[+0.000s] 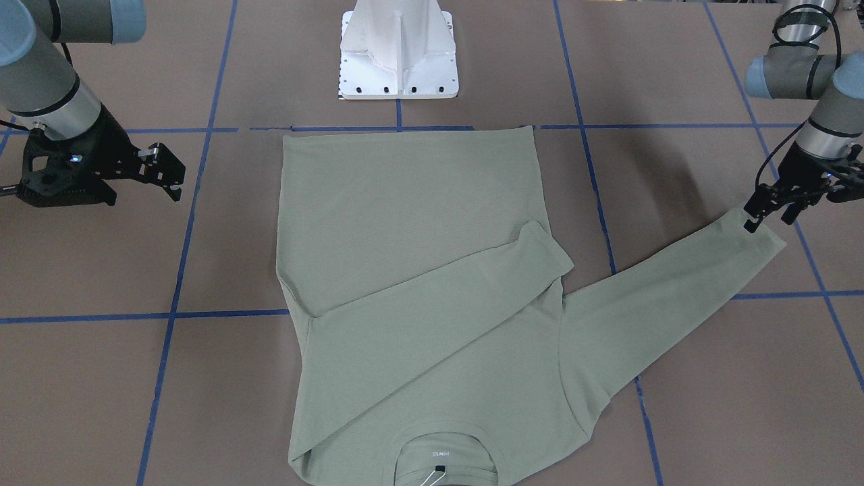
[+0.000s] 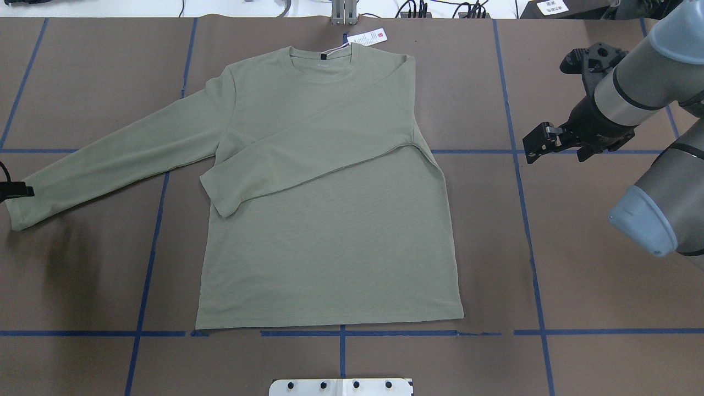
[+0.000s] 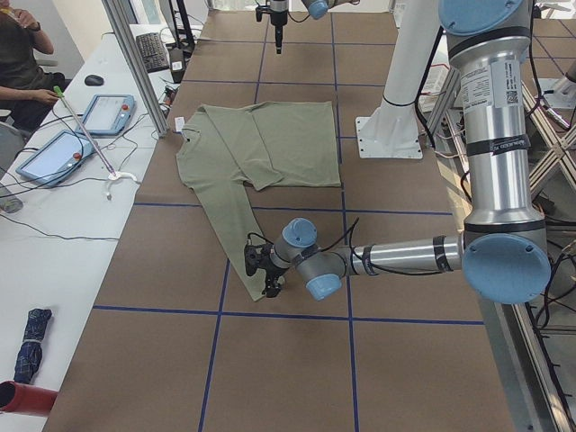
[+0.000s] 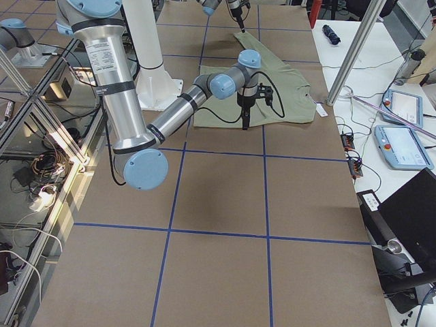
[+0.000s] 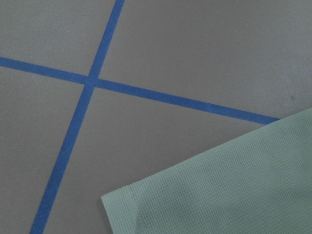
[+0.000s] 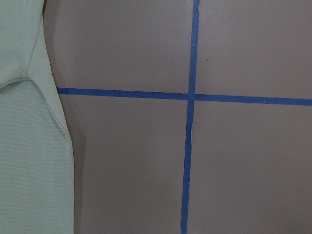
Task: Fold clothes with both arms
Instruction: 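Lower the left gripper to the cuff of the sleeve nearest it and grasp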
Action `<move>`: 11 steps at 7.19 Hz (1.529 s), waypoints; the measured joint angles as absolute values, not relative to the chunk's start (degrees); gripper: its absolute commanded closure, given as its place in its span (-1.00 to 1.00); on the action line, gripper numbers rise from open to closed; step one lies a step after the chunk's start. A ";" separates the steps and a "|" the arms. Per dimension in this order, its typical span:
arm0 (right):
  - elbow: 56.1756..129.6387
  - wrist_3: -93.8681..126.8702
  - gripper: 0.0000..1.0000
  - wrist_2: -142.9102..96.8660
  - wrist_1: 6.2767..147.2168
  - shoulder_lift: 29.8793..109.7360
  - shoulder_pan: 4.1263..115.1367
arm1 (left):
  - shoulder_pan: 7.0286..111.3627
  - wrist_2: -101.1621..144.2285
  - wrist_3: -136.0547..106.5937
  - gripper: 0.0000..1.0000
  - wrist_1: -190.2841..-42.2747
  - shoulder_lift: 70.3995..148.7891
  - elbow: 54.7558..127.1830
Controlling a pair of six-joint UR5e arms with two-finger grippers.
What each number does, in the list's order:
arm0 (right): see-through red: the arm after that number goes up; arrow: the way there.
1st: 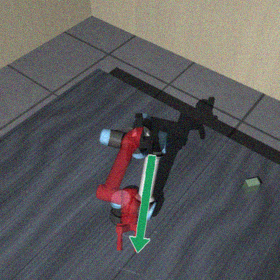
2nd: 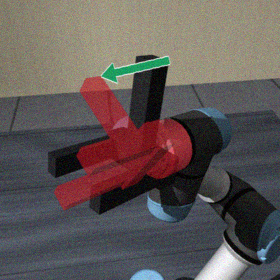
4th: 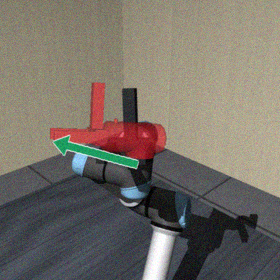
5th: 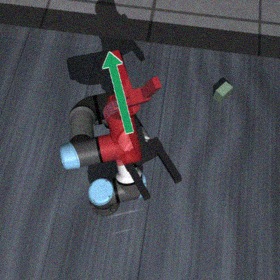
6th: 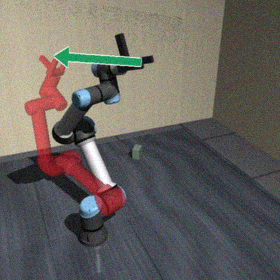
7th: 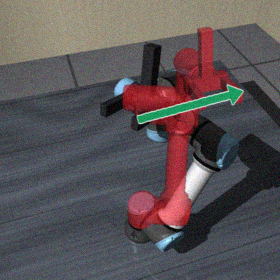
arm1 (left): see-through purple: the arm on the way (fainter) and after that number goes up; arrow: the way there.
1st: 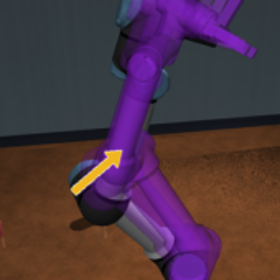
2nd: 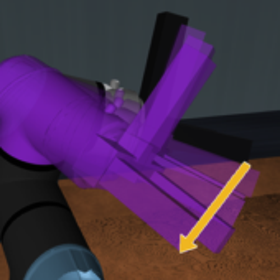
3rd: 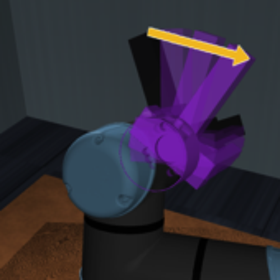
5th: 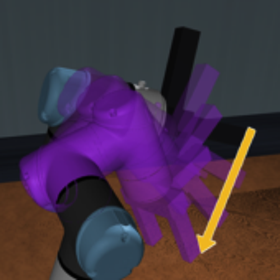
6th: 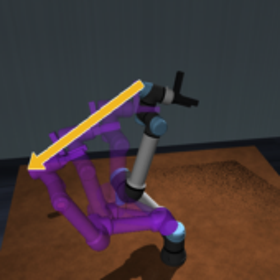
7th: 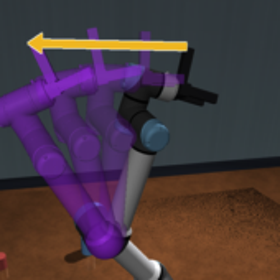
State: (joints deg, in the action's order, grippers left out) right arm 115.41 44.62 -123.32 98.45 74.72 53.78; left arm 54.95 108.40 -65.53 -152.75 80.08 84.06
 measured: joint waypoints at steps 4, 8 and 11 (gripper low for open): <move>115.84 44.30 -1.00 -123.31 98.35 75.15 53.87 | 53.98 107.81 -65.70 -0.91 -152.68 79.67 82.20; 116.10 44.34 -1.00 -123.31 98.37 75.15 53.85 | 53.32 107.50 -65.65 -0.24 -152.75 79.71 81.71; 116.10 44.38 -1.00 -123.31 98.43 75.14 53.82 | 53.17 107.46 -65.75 0.64 -152.76 79.65 81.80</move>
State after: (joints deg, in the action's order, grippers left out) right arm 116.10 44.38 -123.31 98.43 75.14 53.82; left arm 53.17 107.46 -65.75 -152.76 79.65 81.80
